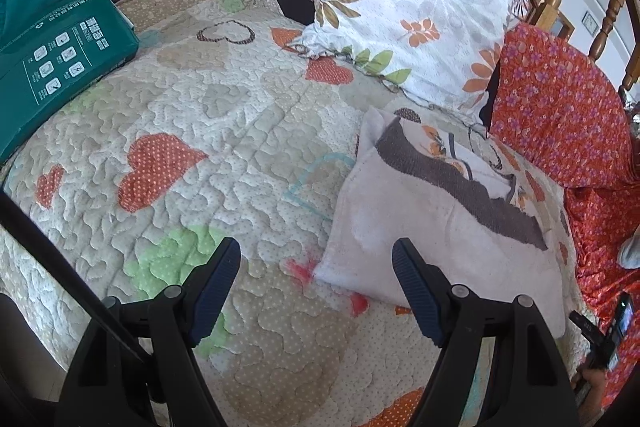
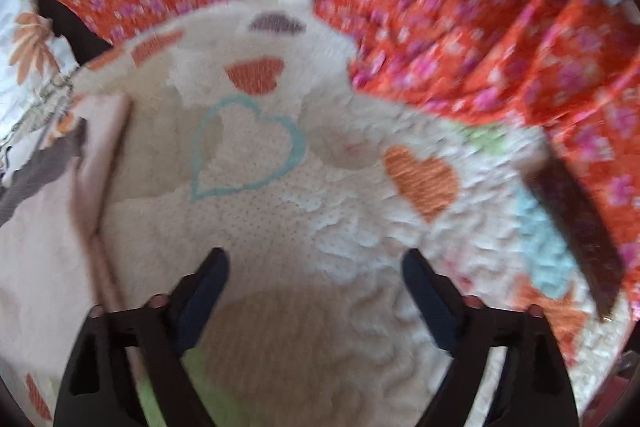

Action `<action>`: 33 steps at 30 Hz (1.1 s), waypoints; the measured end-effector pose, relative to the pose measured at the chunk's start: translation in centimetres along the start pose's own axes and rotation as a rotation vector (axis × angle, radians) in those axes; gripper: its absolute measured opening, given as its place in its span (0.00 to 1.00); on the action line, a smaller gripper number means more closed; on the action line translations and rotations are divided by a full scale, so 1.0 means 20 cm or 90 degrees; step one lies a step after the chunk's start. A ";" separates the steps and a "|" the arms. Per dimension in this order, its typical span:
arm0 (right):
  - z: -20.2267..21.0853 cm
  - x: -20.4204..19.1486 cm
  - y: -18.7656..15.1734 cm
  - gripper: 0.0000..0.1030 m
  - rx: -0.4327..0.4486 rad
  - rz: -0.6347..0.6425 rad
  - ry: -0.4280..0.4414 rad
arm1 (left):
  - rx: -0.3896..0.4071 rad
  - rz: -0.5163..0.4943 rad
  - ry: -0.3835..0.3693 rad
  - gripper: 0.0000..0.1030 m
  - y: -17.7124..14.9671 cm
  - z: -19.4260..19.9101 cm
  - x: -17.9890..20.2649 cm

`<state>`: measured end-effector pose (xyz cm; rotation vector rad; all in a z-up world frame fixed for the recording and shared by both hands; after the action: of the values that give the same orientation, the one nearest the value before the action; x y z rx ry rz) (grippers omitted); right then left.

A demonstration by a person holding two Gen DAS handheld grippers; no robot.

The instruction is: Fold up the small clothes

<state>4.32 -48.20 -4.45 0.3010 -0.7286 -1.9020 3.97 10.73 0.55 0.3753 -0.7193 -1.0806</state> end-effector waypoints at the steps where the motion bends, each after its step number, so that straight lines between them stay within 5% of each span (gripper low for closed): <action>1: 0.07 -0.01 0.01 0.83 0.021 0.010 -0.007 | 0.005 0.005 0.001 0.75 0.02 0.01 -0.01; 5: 0.38 -0.19 0.05 0.83 0.095 0.060 0.049 | 0.016 0.035 0.018 0.75 0.21 0.04 -0.10; 11: 0.76 -0.98 -0.07 0.80 0.121 0.283 0.222 | 0.073 0.122 0.050 0.77 0.46 0.14 -0.36; 15: 0.87 -1.61 -0.36 0.70 0.112 0.449 0.313 | 0.064 0.181 0.082 0.77 0.43 0.13 -0.58; 20: 0.90 -2.20 -0.73 0.63 0.128 0.632 0.315 | 0.074 0.244 0.046 0.77 0.45 0.19 -0.71; 24: 0.80 -2.47 -0.83 0.52 0.167 0.725 0.212 | 0.078 0.272 0.035 0.78 0.45 0.21 -0.76; 26: 0.79 -2.53 -0.80 0.49 0.193 0.732 0.176 | 0.073 0.276 0.031 0.78 0.45 0.20 -0.76; 28: 0.76 -2.59 -0.78 0.08 0.172 0.731 0.164 | 0.071 0.274 0.031 0.78 0.45 0.20 -0.75; 33: 0.81 -2.55 -0.63 0.04 0.123 0.628 0.224 | 0.067 0.253 0.037 0.78 0.43 0.18 -0.70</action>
<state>8.99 6.63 -5.30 0.3065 -0.6444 -0.8212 3.30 27.19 3.42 0.3340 -0.7632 -0.6558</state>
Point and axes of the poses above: each gripper's, at about its wrist camera, not at the fingertips, and z roughly against the way its jaws point, x to its right, y to its top, the point moved 10 cm from there along -z, roughly the way its jaws point, and after that the axes turned 3 degrees about z, right-handed, at the moved point
